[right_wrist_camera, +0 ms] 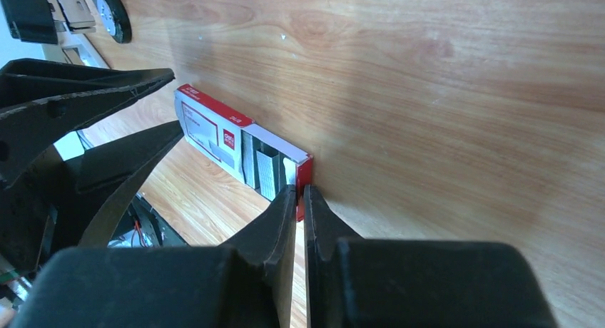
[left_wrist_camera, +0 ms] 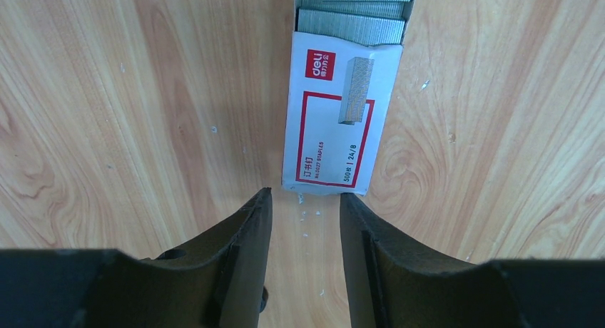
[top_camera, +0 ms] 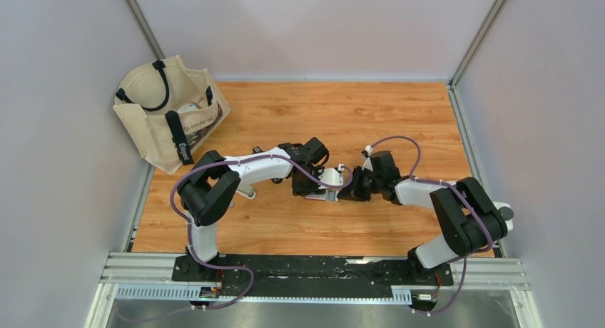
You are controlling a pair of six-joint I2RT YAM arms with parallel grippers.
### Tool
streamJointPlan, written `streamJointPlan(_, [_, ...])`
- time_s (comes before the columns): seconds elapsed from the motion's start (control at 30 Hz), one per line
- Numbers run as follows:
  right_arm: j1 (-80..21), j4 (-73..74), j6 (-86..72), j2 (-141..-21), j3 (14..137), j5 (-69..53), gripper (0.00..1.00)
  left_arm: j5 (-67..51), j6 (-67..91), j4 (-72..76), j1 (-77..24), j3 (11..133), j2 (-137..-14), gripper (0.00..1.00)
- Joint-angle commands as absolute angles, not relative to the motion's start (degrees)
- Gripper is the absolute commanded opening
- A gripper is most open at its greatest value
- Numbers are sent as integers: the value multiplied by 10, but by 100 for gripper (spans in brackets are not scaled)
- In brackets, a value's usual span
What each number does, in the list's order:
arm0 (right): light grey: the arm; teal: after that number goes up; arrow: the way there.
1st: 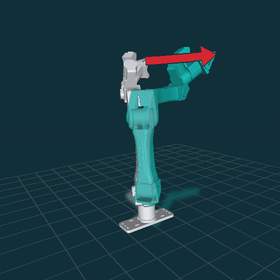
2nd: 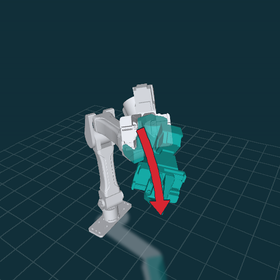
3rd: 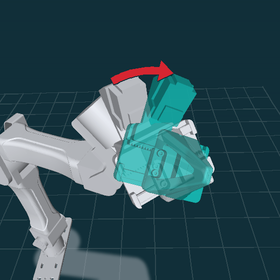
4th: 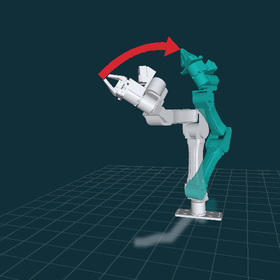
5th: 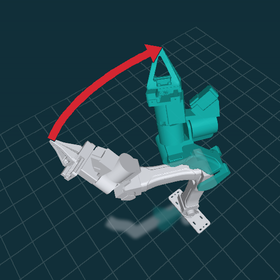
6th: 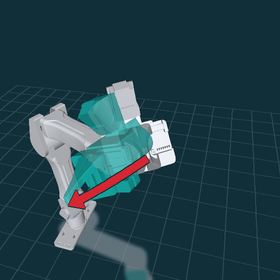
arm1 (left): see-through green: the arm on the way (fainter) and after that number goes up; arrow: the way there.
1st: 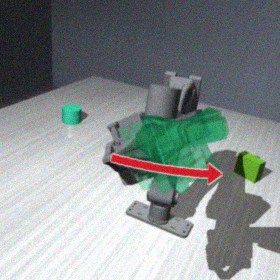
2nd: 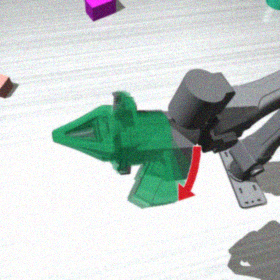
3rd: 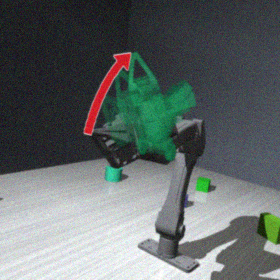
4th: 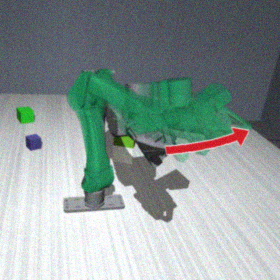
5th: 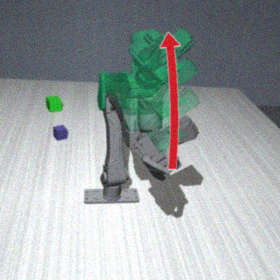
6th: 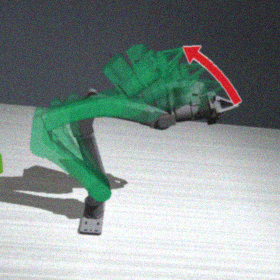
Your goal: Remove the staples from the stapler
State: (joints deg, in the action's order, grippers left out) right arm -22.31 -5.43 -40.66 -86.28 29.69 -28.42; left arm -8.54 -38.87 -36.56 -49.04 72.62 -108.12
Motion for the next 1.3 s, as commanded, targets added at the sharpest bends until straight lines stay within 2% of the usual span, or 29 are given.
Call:
streamJointPlan(0.0, [-228, -54, -398, -878, 319, -278, 10, -91, -374, -355, -496, 749, -1084, 48])
streamJointPlan(0.53, [-265, -56, -399, -914, 352, -280, 10, -76, -362, -353, -499, 751, -1086, 47])
streamJointPlan(0.87, [-272, -90, -416, -935, 352, -303, 21, -74, -359, -352, -499, 749, -1085, 47])
streamJointPlan(1.27, [-272, -132, -435, -939, 334, -316, 23, -66, -363, -358, -500, 746, -1085, 46])
